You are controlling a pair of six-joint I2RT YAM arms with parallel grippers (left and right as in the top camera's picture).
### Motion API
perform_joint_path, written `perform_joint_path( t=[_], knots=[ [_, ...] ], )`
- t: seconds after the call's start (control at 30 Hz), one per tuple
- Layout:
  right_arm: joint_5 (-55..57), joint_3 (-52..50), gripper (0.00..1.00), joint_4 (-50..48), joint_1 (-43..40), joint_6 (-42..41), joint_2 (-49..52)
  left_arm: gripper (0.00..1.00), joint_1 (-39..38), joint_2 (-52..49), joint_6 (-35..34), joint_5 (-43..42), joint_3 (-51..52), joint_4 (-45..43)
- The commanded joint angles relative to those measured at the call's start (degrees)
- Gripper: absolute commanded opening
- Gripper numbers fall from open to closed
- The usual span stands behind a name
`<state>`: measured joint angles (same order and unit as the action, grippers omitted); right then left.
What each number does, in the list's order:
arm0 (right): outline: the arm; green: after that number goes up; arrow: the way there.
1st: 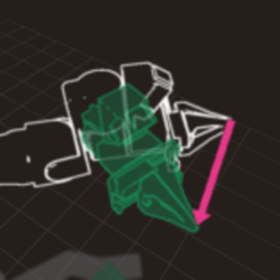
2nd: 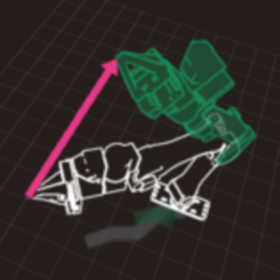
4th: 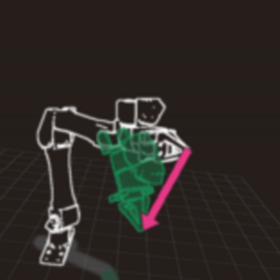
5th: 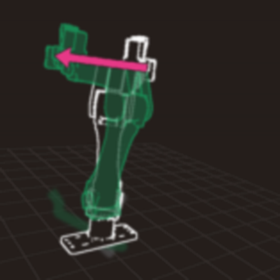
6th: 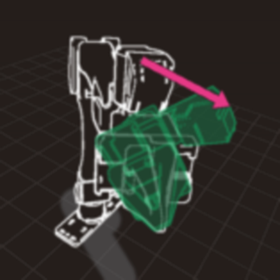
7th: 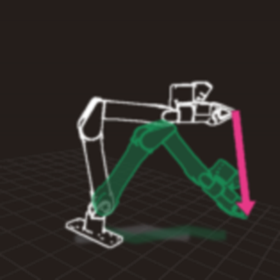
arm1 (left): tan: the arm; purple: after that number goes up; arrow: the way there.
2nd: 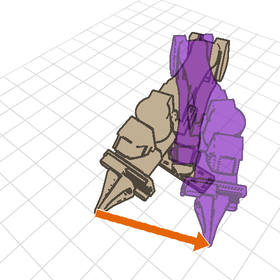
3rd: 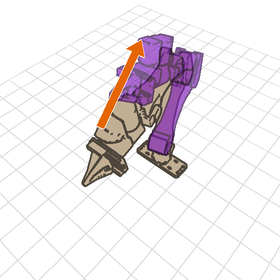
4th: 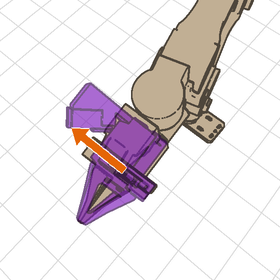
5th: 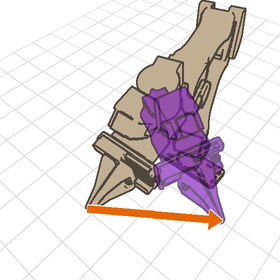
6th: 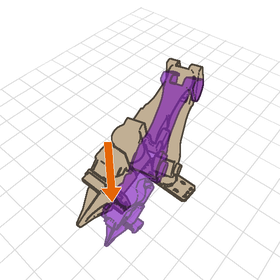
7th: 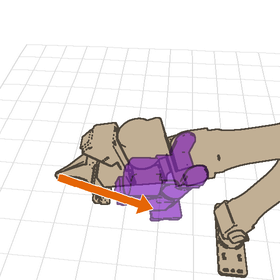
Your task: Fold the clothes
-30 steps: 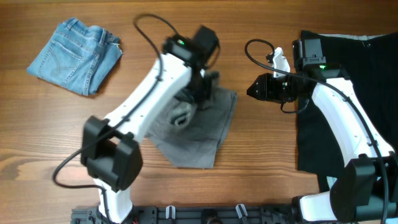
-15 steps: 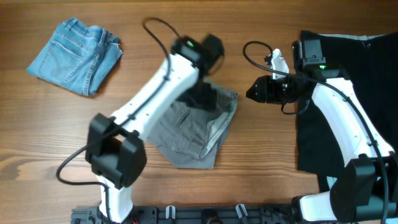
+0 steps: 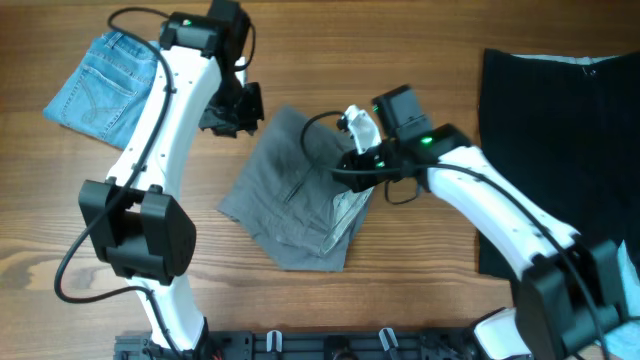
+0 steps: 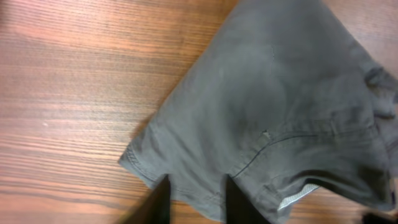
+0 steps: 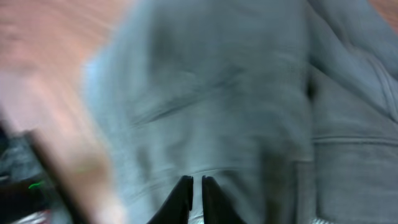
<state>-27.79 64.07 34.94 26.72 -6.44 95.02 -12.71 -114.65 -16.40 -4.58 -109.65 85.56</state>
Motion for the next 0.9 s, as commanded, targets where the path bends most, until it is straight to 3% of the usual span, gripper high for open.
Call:
perform_joint_path(
  t=[0.0, 0.07, 0.17, 0.3, 0.37, 0.53, 0.57, 0.63, 0.77, 0.87],
  knots=[
    [15.34, -2.45, 0.04, -1.79, -1.42, -7.89, 8.20, 0.57, 0.61, 0.42, 4.46, -5.95, 4.20, -1.01],
    [14.84, -2.45, 0.04, -2.73, -3.43, -9.22, 11.85, 0.70, 0.46, 0.42, 4.44, -5.92, 6.93, -2.05],
    [12.79, -2.45, 0.04, -2.36, -6.25, -9.44, 16.74, 0.71, 0.46, 0.42, 4.37, -6.40, 11.82, -4.46],
    [12.28, -2.49, 0.04, 1.36, -8.57, -8.87, 19.96, 0.47, 0.46, 0.42, 4.26, -11.34, 20.79, -10.16],
    [12.31, -2.47, 0.04, 1.81, -8.66, -7.78, 19.63, 0.43, 0.46, 0.42, 4.33, -12.76, 24.57, -13.38],
    [12.28, -2.47, 0.04, 2.01, -8.66, -7.82, 18.97, 0.42, 0.37, 0.42, 4.31, -9.51, 36.74, -25.86],
    [12.31, -2.47, 0.04, 2.16, -8.66, -7.98, 18.95, 0.42, 0.50, 0.42, 3.96, -7.96, 38.88, -28.50],
    [12.28, -2.47, 0.04, 2.25, -8.66, -7.98, 18.97, 0.55, 1.07, 0.42, 3.98, -4.83, 42.75, -33.46],
    [12.28, -2.47, 0.04, 2.34, -8.66, -7.96, 18.97, 0.56, 2.43, 0.57, 4.00, -5.70, 43.08, -34.25],
    [12.28, -2.40, 0.05, 3.08, -8.66, -7.89, 18.97, 0.59, 2.86, 1.29, 4.07, -7.39, 40.28, -29.97]
  ],
)
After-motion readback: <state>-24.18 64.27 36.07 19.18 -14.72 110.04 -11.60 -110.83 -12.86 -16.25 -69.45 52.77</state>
